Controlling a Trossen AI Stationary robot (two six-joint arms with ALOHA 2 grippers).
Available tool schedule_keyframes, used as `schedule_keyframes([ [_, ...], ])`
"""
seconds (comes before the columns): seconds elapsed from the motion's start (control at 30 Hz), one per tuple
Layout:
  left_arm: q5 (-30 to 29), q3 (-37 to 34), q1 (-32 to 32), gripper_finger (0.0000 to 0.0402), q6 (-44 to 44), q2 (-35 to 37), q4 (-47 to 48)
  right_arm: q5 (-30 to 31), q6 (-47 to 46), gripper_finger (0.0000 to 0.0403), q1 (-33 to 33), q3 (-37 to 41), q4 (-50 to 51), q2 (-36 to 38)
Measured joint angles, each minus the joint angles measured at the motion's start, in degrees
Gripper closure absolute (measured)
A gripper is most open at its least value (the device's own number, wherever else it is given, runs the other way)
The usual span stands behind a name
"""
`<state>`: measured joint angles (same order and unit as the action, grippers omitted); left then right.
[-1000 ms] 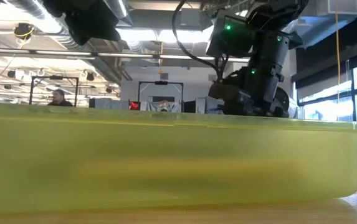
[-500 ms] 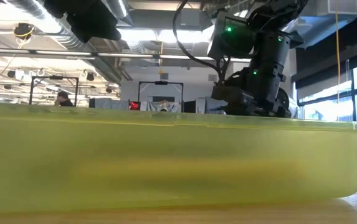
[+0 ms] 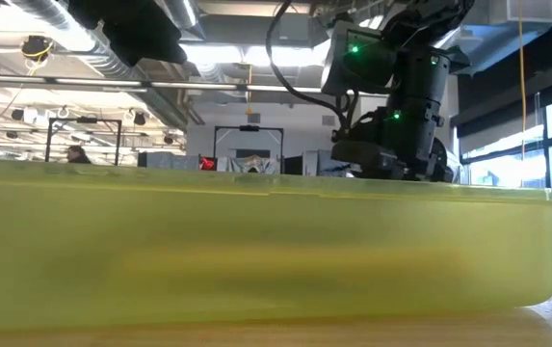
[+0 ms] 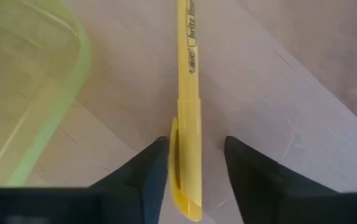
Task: Pick & place school supplies into a supply box
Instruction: Put the yellow pen into the yellow supplies box
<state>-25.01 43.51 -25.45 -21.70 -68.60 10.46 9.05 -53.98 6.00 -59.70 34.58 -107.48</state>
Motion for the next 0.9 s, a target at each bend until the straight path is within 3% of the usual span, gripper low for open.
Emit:
schedule_keyframes([
  [0.5,0.01,0.0,0.0,0.0242,-0.01,0.0,0.04,-2.06,5.08,0.0324,-0.04,-2.49,3.3,-0.2],
  [0.9,0.91,-0.02,0.0,0.0242,-0.4,0.35,2.98,-2.63,11.03,0.0339,0.06,-8.72,12.96,-0.57],
])
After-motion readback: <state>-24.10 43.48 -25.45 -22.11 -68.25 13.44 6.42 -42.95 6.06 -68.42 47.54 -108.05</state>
